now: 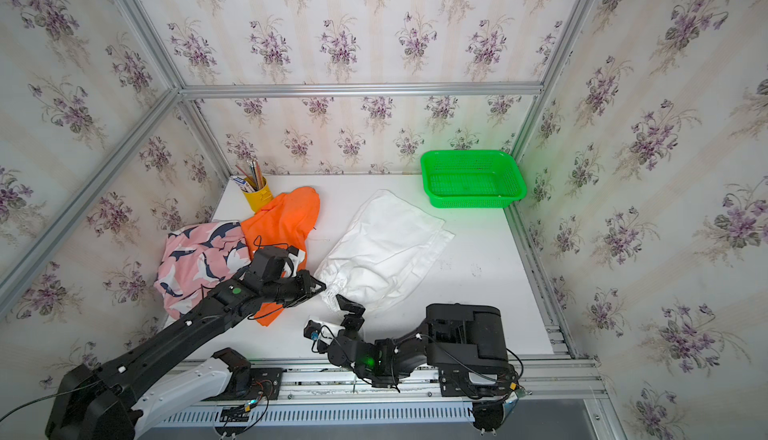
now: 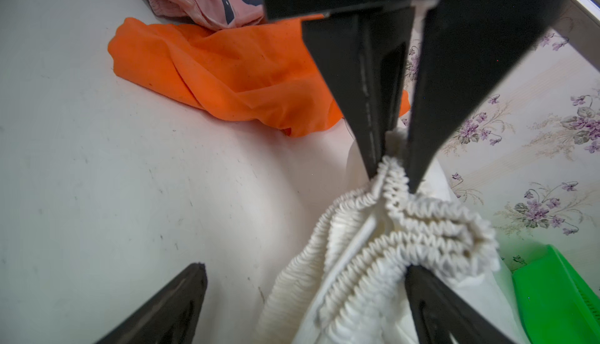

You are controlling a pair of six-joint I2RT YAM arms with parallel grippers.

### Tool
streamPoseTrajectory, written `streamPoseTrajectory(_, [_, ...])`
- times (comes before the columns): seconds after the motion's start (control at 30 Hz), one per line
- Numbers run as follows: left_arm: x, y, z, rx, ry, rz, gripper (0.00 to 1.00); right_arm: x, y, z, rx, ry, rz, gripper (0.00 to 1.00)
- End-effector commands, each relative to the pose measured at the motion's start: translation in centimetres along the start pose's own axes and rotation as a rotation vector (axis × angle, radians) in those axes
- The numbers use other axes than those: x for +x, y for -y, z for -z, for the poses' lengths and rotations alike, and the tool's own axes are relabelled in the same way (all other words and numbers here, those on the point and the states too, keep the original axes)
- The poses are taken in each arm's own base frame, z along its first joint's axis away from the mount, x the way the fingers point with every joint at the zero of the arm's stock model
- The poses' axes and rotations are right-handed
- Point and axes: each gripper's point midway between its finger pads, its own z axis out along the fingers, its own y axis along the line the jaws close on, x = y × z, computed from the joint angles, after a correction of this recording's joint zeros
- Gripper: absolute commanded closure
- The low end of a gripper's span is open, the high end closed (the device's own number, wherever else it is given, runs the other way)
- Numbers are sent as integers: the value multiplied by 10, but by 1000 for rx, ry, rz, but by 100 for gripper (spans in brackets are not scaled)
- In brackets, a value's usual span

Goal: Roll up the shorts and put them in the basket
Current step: Roll the shorts at the center of the board.

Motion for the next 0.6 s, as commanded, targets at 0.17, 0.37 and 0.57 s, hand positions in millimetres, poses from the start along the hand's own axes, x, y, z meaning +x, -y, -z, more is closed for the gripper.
streamPoseTrajectory(0.17, [4,3,8,29,9,20,89,-12,34,-15,322,61,82,0])
streamPoseTrajectory(0.37, [7,-1,9,29,15,35,89,-7,61,2,473,69,124,1])
streamPoseTrajectory(0.57, [6,0,13,33,28,38,89,-2,66,2,487,43,143,6])
